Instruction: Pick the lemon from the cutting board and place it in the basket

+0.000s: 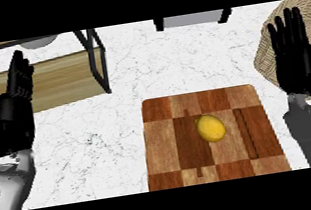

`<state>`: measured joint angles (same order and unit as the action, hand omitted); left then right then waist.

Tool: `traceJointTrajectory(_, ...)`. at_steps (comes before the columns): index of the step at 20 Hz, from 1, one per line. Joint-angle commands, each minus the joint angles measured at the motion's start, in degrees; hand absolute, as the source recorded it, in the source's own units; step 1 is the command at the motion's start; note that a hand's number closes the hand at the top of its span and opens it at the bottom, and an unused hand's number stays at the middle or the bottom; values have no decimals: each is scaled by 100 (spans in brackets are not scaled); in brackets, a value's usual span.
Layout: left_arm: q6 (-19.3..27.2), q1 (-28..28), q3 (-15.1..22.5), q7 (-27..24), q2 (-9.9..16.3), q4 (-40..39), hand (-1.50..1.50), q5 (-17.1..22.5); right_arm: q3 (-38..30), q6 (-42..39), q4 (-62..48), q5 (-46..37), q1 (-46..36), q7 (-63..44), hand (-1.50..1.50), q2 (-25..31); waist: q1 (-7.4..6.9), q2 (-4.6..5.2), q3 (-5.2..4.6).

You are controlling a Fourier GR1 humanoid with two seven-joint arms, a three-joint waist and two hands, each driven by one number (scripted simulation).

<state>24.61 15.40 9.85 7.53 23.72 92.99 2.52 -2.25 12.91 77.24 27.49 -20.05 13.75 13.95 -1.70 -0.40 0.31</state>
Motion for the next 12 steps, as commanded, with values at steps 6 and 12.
traceJointTrajectory(6, -673, -1160, 702, 836, -541, -904, 0, 695, 2072, -2622, 530, 319, -1218, -564, 150, -506, -704, 264, -63)
traceJointTrajectory(12, -1059, -1920, 571, 845, -382, -1277, 0, 1098, 4164, -3763, 1442, -790, -720, -394, -150, -459, -42, -16, -47)
